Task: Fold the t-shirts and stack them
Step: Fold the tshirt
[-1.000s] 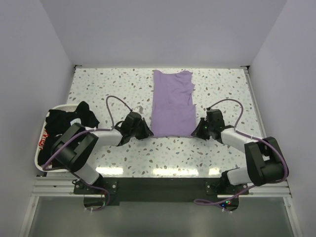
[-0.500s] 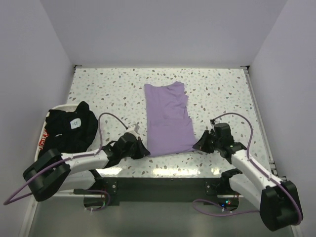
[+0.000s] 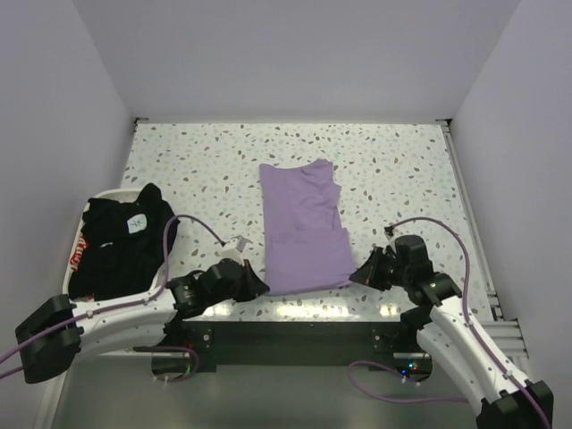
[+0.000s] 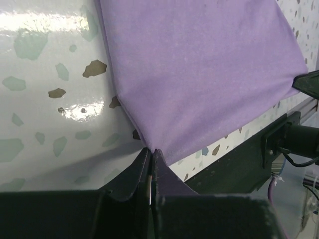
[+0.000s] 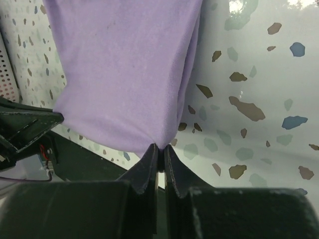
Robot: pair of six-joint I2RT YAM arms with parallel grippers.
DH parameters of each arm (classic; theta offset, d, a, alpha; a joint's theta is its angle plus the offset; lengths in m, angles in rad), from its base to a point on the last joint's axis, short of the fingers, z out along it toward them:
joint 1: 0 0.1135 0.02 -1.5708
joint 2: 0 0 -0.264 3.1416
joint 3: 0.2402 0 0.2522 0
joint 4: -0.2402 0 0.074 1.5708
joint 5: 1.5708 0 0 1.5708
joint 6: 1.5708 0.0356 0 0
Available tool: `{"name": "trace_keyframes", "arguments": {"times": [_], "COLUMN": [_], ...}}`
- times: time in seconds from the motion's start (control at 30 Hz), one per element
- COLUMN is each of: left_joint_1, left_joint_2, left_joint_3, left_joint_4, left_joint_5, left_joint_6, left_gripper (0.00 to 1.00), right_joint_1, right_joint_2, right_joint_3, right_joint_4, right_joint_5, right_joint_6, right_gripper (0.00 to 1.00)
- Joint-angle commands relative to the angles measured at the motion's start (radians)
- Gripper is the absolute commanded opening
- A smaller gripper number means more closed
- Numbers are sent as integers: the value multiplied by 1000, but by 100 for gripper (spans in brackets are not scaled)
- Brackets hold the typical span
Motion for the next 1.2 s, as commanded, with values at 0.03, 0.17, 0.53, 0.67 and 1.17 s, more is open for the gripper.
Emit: {"name": "trace_keyframes", "arguments": {"times": [0.03, 0.17, 0.53, 0.67, 1.17], "left_joint_1": [7, 136, 420, 504, 725], "left_joint_2": [19, 131, 517, 668, 1121], "left_joint_3": [166, 289, 683, 821, 1310], "left_joint_4": [-97, -103, -100, -100, -129], "left_joint_5": [-117, -61, 152, 223, 375], "left_joint_6": [68, 170, 356, 384, 424], "left_gripper": [0, 0, 0, 0, 0], "right_joint_1": [-3, -1, -10, -30, -144], "right_joint_2": [110, 282, 816, 999, 1589], "right_joint_3": [135, 249, 678, 853, 1476], "right_joint_4": [13, 92, 224, 214, 169], "right_joint_5": [14, 38, 77, 67, -64], "right_joint_6": [1, -8, -19, -30, -42], "right_gripper": [0, 0, 0, 0, 0]}}
